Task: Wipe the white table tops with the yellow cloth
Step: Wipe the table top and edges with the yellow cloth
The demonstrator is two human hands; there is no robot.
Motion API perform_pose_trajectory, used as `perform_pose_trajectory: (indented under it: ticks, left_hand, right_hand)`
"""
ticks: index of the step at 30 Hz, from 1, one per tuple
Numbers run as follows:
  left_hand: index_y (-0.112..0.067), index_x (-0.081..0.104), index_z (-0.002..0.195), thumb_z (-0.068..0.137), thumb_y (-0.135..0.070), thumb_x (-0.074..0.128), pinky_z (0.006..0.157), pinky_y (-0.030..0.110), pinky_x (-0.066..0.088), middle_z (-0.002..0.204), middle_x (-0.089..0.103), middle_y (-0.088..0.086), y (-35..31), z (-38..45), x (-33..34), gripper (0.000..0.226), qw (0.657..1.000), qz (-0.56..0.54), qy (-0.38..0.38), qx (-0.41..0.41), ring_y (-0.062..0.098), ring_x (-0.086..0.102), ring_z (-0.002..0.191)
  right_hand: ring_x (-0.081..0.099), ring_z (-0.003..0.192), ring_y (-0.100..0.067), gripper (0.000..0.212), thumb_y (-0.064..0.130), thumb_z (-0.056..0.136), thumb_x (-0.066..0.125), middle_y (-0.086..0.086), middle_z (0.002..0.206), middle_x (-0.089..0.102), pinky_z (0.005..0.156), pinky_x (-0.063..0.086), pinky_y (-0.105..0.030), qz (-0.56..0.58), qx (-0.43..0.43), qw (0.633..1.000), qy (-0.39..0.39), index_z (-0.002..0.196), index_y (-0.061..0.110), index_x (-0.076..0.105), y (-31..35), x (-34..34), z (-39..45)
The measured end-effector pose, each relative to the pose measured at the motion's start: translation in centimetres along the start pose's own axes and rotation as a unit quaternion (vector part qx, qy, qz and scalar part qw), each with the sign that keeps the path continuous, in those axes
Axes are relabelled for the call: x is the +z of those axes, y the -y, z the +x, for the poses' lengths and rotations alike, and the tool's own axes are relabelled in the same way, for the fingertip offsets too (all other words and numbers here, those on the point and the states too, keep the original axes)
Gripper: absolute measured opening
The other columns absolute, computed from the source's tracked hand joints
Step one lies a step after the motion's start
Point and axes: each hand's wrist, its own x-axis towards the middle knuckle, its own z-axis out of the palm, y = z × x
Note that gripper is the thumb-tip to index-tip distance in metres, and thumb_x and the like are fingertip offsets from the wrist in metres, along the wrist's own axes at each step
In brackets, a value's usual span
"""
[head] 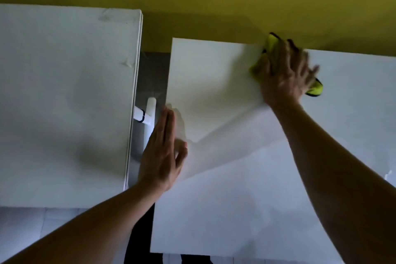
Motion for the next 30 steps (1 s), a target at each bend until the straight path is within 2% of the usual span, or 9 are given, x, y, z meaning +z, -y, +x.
perform_pose_trajectory:
  ticks: [3, 7, 10, 14, 17, 20, 22, 26, 30]
  left_hand:
    - [-0.009, 0.007, 0.168, 0.102, -0.049, 0.036, 0.126, 0.019, 0.012, 0.177, 0.0, 0.002, -0.1, -0.1, 0.4, 0.082, 1.0, 0.0, -0.012, 0.001, 0.01, 0.004, 0.162]
    - [-0.012, 0.004, 0.168, 0.102, -0.052, 0.033, 0.127, 0.027, 0.02, 0.177, -0.003, 0.0, -0.2, -0.1, 0.5, 0.082, 1.0, 0.008, -0.016, -0.002, 0.013, 0.005, 0.162]
    - [-0.011, 0.005, 0.168, 0.103, -0.052, 0.032, 0.127, 0.028, 0.02, 0.177, -0.003, 0.001, -0.2, -0.1, 0.5, 0.082, 1.0, 0.014, -0.021, 0.001, 0.015, 0.003, 0.163]
    - [-0.011, 0.01, 0.168, 0.104, -0.047, 0.036, 0.127, 0.028, 0.021, 0.177, 0.003, 0.003, -0.2, -0.1, 0.6, 0.078, 0.999, 0.016, -0.036, 0.006, 0.018, 0.009, 0.163]
    - [-0.013, 0.013, 0.168, 0.105, -0.047, 0.033, 0.124, 0.03, 0.027, 0.176, 0.012, 0.005, -0.1, -0.2, 0.8, 0.074, 0.998, 0.034, -0.05, -0.016, 0.022, 0.019, 0.161]
    - [-0.009, 0.02, 0.166, 0.106, -0.044, 0.032, 0.126, 0.035, 0.029, 0.174, 0.02, 0.01, -0.1, -0.4, 1.0, 0.071, 0.996, 0.054, -0.066, -0.007, 0.025, 0.024, 0.159]
    - [-0.005, 0.025, 0.165, 0.106, -0.038, 0.034, 0.128, 0.04, 0.028, 0.172, 0.024, 0.013, 0.0, -0.4, 0.9, 0.068, 0.994, 0.068, -0.081, 0.009, 0.027, 0.024, 0.159]
    - [-0.003, 0.031, 0.162, 0.105, -0.032, 0.034, 0.126, 0.043, 0.028, 0.169, 0.03, 0.016, -0.3, -0.6, 0.9, 0.064, 0.991, 0.079, -0.105, 0.015, 0.031, 0.027, 0.156]
    - [-0.001, 0.042, 0.155, 0.102, -0.027, 0.041, 0.118, 0.044, 0.037, 0.159, 0.041, 0.021, -0.7, -1.3, 0.7, 0.059, 0.991, 0.057, -0.125, -0.005, 0.039, 0.042, 0.146]
  right_hand:
    - [0.009, 0.154, -0.032, 0.078, 0.077, 0.091, 0.029, -0.016, 0.167, 0.012, 0.121, -0.005, -0.058, -0.018, 0.083, 0.996, -0.008, 0.158, 0.039, 0.017, -1.4, -0.1, -0.5]
    - [0.011, 0.154, -0.032, 0.077, 0.071, 0.091, 0.03, -0.016, 0.167, 0.012, 0.123, 0.002, -0.054, 0.033, 0.135, 0.99, -0.033, 0.159, 0.034, 0.022, 1.1, 0.9, -1.7]
    - [0.019, 0.151, -0.035, 0.072, 0.063, 0.091, 0.034, -0.019, 0.164, 0.021, 0.122, 0.01, -0.049, 0.03, 0.007, 0.999, -0.016, 0.156, 0.032, 0.031, 4.1, 1.6, -4.5]
    - [0.021, 0.151, -0.034, 0.063, 0.061, 0.097, 0.036, -0.017, 0.163, 0.024, 0.122, 0.012, -0.052, 0.06, -0.211, 0.975, 0.03, 0.155, 0.035, 0.034, 10.9, 2.8, -9.5]
    - [0.01, 0.154, -0.029, 0.064, 0.066, 0.099, 0.029, -0.011, 0.167, 0.014, 0.125, 0.008, -0.051, 0.051, -0.277, 0.956, 0.083, 0.156, 0.039, 0.025, 14.1, 2.9, -11.4]
    - [0.006, 0.155, -0.024, 0.063, 0.064, 0.101, 0.024, -0.005, 0.168, 0.009, 0.125, 0.008, -0.051, 0.04, -0.314, 0.944, 0.091, 0.157, 0.036, 0.025, 13.0, 2.3, -11.1]
    - [0.011, 0.155, -0.022, 0.061, 0.061, 0.102, 0.024, -0.003, 0.168, 0.015, 0.124, 0.007, -0.053, 0.031, -0.293, 0.953, 0.065, 0.156, 0.035, 0.029, 10.3, 1.8, -10.5]
    - [0.027, 0.15, -0.028, 0.062, 0.056, 0.099, 0.029, -0.008, 0.162, 0.032, 0.12, 0.018, -0.053, 0.017, -0.15, 0.989, -0.005, 0.154, 0.029, 0.037, 0.2, 0.5, -8.2]
    - [0.022, 0.152, -0.026, 0.064, 0.054, 0.099, 0.033, -0.006, 0.163, 0.028, 0.123, 0.015, -0.048, 0.019, -0.047, 0.999, -0.007, 0.156, 0.026, 0.033, -4.2, -1.3, -7.5]
